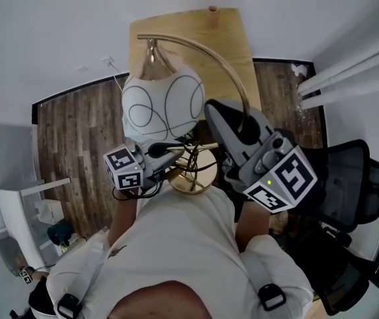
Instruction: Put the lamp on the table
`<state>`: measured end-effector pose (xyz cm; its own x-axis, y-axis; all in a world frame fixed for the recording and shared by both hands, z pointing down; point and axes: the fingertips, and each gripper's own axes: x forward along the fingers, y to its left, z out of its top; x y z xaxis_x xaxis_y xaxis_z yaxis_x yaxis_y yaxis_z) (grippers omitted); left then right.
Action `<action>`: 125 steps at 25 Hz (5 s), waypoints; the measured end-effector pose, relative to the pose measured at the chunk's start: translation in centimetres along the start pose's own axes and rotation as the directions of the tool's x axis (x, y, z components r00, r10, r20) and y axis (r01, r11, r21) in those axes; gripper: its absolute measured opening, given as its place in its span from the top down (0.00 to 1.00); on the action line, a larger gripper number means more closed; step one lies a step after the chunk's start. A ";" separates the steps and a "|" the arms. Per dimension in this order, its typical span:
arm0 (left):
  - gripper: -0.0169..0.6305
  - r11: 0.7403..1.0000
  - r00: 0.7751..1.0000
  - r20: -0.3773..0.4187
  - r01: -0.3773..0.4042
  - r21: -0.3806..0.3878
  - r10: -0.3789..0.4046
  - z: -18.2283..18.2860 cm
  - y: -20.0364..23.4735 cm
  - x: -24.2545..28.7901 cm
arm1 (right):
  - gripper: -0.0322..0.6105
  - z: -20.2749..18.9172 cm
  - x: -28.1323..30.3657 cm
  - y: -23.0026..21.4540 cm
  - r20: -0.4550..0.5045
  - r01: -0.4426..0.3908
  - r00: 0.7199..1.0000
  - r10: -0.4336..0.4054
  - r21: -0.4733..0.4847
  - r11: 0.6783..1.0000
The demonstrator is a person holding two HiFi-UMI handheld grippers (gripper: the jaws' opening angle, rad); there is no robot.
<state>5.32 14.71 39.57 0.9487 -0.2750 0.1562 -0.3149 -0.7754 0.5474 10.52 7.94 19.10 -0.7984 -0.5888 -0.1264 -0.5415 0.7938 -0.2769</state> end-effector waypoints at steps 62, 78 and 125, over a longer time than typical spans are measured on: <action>0.98 0.999 0.998 -0.040 0.045 0.031 -0.043 7.7 31.4 7.3 | 0.95 -7.8 18.9 -24.7 -0.151 0.131 0.980 -0.131 -0.008 0.991; 0.98 0.998 0.996 -0.067 0.058 0.027 -0.056 7.2 36.8 9.7 | 0.95 -10.6 20.3 -29.6 -0.153 0.147 0.978 -0.144 0.008 0.989; 0.97 0.999 0.993 -0.112 0.029 0.045 -0.024 2.1 40.8 11.2 | 0.95 -16.4 19.0 -31.9 -0.157 0.127 0.981 -0.116 0.061 0.990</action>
<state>2.99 -21.19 61.91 0.9532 -0.1913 0.2340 -0.2884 -0.8076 0.5144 8.35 -26.06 41.17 -0.7617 -0.6454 0.0578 -0.6213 0.7021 -0.3479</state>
